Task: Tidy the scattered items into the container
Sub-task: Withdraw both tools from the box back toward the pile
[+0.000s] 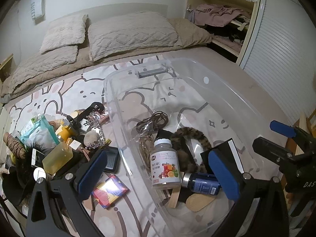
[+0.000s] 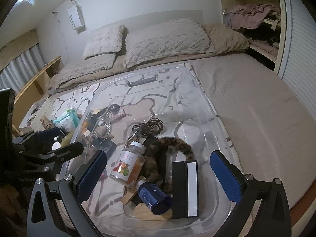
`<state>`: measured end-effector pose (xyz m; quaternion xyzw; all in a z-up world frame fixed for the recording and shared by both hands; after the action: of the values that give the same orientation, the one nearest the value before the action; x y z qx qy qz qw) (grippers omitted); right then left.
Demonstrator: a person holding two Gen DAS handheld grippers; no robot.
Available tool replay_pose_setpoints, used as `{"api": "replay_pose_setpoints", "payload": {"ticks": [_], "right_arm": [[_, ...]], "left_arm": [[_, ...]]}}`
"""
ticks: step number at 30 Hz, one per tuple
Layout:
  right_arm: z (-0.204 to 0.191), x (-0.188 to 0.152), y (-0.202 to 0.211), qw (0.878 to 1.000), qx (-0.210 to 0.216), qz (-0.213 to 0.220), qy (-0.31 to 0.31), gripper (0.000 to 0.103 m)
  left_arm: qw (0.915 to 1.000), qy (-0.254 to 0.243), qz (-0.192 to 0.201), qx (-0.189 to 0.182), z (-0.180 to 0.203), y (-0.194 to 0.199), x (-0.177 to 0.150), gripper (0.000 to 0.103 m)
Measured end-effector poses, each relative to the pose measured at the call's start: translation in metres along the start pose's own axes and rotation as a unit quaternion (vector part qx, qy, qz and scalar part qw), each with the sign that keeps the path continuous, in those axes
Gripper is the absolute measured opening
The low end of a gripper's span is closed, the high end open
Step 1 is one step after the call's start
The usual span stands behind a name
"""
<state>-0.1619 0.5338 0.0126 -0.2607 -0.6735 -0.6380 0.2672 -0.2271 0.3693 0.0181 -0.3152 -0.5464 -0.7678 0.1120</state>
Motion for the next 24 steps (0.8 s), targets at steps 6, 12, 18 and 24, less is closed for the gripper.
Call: {"api": "replay_pose_setpoints", "payload": {"ticks": [6,12,18,24], "right_arm": [[-0.001,-0.001,-0.001,1.000,0.000,-0.001,0.001,0.103],[-0.004,-0.002,-0.002,1.000,0.000,0.001,0.002,0.103],[-0.008,-0.003,-0.004,1.000,0.001,0.005,0.005,0.103],[-0.009,-0.003,-0.005,1.000,-0.003,0.005,0.010,0.103]], "left_arm": [[0.9999,0.010,0.004,-0.002,-0.011,0.002,0.000,0.103],[0.9997,0.023,0.010,-0.002,-0.026,0.005,0.000,0.103],[0.9989,0.043,0.019,-0.005,-0.050,0.009,0.002,0.103],[0.9980,0.058,0.024,0.002,-0.084,0.014,0.003,0.103]]}}
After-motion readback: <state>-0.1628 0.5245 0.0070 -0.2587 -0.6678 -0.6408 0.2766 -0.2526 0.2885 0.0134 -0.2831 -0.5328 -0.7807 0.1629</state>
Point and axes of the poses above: each gripper's, at about its wrist camera, not at the fingertips, and y roughly against the way its jaws point, z to its right, x to its top, the point moved 5 cm from there along -y, roughly the way its jaws point, and after that the axes turned 11 degrees about y, right-handed, at the moved point
